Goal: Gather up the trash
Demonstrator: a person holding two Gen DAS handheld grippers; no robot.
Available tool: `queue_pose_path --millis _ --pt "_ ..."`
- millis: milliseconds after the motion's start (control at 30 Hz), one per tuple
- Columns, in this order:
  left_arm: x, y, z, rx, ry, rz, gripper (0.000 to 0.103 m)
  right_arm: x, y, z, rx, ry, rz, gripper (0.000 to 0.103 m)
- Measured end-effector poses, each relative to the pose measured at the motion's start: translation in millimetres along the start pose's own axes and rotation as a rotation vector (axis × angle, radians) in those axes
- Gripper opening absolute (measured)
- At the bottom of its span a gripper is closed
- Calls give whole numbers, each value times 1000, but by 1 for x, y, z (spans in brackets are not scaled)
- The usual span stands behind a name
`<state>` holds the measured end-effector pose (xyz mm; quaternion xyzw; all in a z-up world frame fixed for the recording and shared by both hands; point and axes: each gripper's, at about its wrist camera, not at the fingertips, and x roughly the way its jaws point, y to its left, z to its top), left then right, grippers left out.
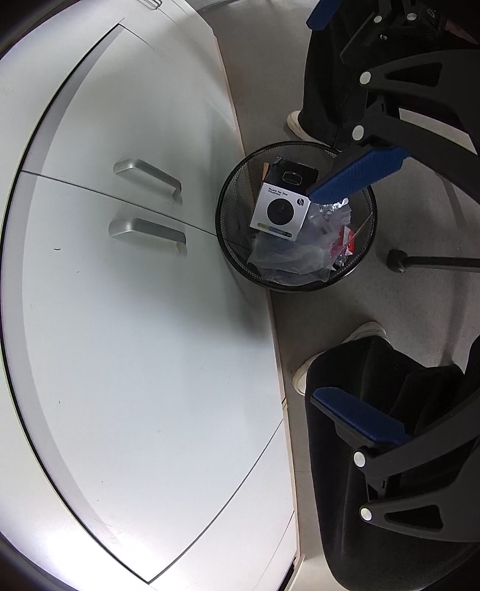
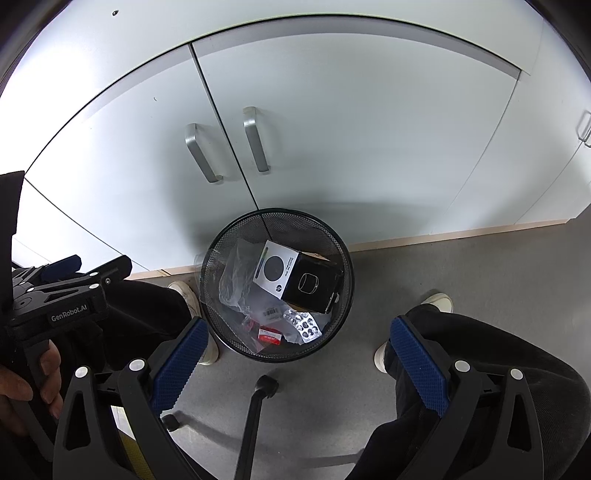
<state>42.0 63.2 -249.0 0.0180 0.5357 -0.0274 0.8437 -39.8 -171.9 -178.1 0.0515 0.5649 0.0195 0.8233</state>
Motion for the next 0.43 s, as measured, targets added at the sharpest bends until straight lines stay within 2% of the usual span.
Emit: queue_pose_path --millis 200,433 --pt "7 -3 1 -2 38 -39 99 0 0 0 0 0 1 99" --pt "8 -7 1 11 34 -38 99 -1 1 -1 1 -2 -1 99"
